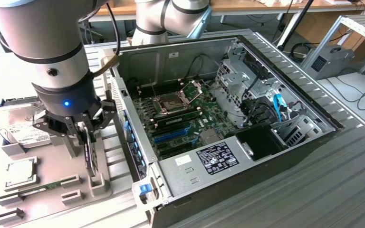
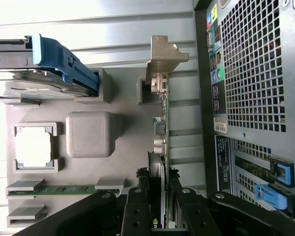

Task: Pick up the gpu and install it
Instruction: 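Pick up the gpu and move the gpu toward the slot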

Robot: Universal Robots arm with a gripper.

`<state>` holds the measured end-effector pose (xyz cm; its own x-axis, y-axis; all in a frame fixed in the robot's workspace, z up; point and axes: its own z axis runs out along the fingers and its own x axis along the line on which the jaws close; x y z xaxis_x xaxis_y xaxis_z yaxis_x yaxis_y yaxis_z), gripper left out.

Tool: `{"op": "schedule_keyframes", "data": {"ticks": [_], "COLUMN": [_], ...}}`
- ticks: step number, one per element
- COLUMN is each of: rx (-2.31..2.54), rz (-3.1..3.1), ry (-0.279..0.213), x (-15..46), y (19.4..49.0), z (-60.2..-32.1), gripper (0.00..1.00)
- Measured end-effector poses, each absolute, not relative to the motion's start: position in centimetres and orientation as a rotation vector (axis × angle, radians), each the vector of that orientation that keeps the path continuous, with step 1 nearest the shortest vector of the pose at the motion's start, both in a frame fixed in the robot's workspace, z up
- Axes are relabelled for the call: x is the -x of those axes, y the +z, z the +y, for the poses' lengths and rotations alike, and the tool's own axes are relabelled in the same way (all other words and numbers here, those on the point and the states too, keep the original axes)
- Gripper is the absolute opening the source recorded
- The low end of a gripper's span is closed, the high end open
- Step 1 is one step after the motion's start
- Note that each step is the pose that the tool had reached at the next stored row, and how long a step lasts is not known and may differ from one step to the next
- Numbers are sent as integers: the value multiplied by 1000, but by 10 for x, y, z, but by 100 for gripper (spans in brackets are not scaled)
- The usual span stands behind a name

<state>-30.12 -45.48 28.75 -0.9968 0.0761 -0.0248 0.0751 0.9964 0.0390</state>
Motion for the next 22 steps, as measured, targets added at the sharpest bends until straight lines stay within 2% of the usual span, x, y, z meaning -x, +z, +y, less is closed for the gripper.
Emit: {"op": "schedule_keyframes", "data": {"ticks": [22], "rx": [-118], "rz": [3112], "ry": [59], "x": [301], "y": [296], "z": [-455], "gripper": [26]}}
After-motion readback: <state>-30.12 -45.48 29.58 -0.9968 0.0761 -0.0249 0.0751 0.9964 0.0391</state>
